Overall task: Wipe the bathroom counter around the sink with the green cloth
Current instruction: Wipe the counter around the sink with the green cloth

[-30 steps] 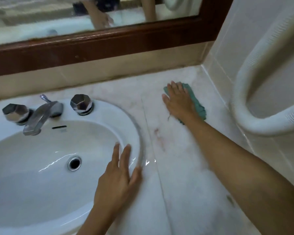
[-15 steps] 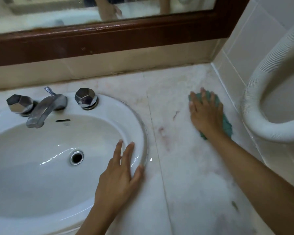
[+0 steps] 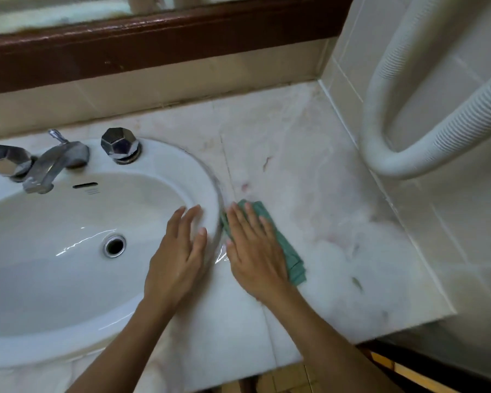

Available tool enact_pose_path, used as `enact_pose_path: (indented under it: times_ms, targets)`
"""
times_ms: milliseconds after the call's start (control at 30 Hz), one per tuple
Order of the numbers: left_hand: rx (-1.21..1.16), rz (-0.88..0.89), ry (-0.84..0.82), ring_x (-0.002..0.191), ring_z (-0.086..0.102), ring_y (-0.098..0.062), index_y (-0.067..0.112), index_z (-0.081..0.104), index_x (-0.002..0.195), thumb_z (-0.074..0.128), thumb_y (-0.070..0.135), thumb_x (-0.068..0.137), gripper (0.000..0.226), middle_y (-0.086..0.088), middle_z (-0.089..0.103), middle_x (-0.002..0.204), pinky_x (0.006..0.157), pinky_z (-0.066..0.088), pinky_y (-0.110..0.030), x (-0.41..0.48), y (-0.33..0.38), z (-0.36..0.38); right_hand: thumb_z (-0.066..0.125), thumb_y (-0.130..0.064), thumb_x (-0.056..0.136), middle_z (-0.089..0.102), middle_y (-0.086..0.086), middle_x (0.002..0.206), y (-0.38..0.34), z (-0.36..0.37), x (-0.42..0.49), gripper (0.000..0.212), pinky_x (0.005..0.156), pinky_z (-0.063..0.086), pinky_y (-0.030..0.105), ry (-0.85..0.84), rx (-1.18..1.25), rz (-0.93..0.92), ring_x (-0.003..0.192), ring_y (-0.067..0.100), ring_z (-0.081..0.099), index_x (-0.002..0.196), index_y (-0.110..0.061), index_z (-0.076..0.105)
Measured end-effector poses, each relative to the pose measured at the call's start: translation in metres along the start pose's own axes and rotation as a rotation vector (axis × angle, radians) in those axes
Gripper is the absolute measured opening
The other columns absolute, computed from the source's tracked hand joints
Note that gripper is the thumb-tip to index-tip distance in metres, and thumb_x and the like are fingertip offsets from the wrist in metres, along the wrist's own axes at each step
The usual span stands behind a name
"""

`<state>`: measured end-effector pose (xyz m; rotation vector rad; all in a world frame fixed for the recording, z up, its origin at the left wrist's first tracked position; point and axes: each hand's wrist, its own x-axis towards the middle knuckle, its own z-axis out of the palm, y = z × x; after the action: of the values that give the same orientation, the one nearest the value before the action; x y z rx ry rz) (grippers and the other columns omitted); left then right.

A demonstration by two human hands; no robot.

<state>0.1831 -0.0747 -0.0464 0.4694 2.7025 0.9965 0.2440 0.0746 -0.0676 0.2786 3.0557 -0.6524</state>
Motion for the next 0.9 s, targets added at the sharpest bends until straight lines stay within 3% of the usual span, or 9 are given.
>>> enact_pose_path:
  times_ms: [67,133,233,300,367,500,633,733,900]
  targets:
    - [-0.036,-0.016,0.029,0.125,0.05,-0.01,0.046,0.03,0.14,0.03,0.054,0.099,0.042,0.022,0.027,0.15,0.094,0.044,-0.04,-0.001,0.001,0.001,0.031,-0.033,0.096,0.026,-0.003,0.158,0.016,-0.002,-0.047,0.056,0.117,0.012,0.037,-0.046,-0.041,-0.088,0.148,0.016,0.016,0.15,-0.018,0.033]
    - [-0.052,-0.037,0.071,0.114,0.056,-0.008,0.043,0.036,0.137,0.034,0.048,0.1,0.037,0.02,0.033,0.145,0.086,0.044,-0.035,-0.005,0.001,0.001,0.037,-0.031,0.094,0.032,-0.005,0.155,0.043,-0.011,-0.064,0.053,0.116,0.015,0.036,-0.047,-0.043,-0.154,0.146,0.016,0.022,0.145,-0.022,0.041]
    - [-0.1,0.023,0.162,0.103,0.059,-0.006,0.031,0.05,0.127,0.045,0.033,0.1,0.028,0.015,0.044,0.133,0.077,0.045,-0.027,-0.017,0.001,-0.003,0.037,-0.029,0.095,0.038,-0.001,0.153,0.081,-0.03,-0.043,0.049,0.112,0.026,0.052,-0.023,-0.135,-0.031,0.144,0.032,0.027,0.142,-0.025,0.045]
    - [-0.164,0.046,0.202,0.104,0.058,-0.007,0.025,0.058,0.118,0.052,0.022,0.097,0.023,0.012,0.05,0.125,0.078,0.043,-0.013,-0.032,-0.001,-0.008,0.034,-0.034,0.1,0.02,-0.006,0.16,0.093,-0.043,-0.012,0.047,0.114,0.011,0.059,-0.072,-0.235,0.13,0.148,0.034,0.007,0.148,-0.037,0.032]
    - [-0.125,0.053,0.246,0.112,0.054,-0.009,0.019,0.061,0.116,0.053,0.019,0.091,0.026,0.005,0.053,0.123,0.086,0.035,-0.005,-0.058,-0.008,-0.011,0.026,-0.044,0.102,0.001,-0.007,0.163,0.091,-0.048,0.012,0.048,0.114,-0.004,0.057,-0.112,-0.288,0.253,0.148,0.029,-0.011,0.149,-0.046,0.017]
    - [-0.035,0.014,0.332,0.122,0.047,-0.013,0.017,0.064,0.114,0.053,0.02,0.085,0.032,0.002,0.053,0.127,0.103,0.034,-0.023,-0.12,-0.033,-0.019,0.021,-0.043,0.103,-0.007,-0.006,0.163,0.062,-0.033,0.017,0.049,0.115,0.004,0.056,-0.087,-0.167,0.297,0.148,0.023,-0.01,0.15,-0.045,0.009]
    - [-0.025,-0.022,0.45,0.122,0.043,-0.009,0.016,0.066,0.11,0.056,0.011,0.078,0.033,-0.001,0.052,0.13,0.1,0.041,-0.035,-0.159,-0.063,-0.039,0.022,-0.04,0.103,0.001,-0.007,0.163,0.012,-0.004,-0.014,0.051,0.116,0.01,0.049,-0.065,-0.178,0.11,0.149,0.021,-0.003,0.153,-0.034,0.011]
    - [-0.015,-0.062,0.505,0.122,0.044,-0.014,0.016,0.066,0.107,0.053,0.014,0.08,0.03,-0.002,0.051,0.13,0.098,0.043,-0.043,-0.184,-0.098,-0.066,0.023,-0.037,0.103,0.003,-0.002,0.163,-0.032,0.017,-0.047,0.055,0.117,0.012,0.048,-0.037,-0.151,0.156,0.149,0.022,-0.002,0.154,-0.022,0.008]
    - [0.01,-0.157,0.621,0.116,0.049,-0.023,0.012,0.067,0.111,0.054,0.017,0.08,0.033,-0.005,0.053,0.128,0.094,0.044,-0.048,-0.221,-0.176,-0.116,0.02,-0.038,0.101,0.006,0.003,0.163,-0.108,0.053,-0.108,0.057,0.117,0.013,0.05,0.01,-0.139,0.225,0.149,0.025,0.0,0.154,-0.019,0.011]
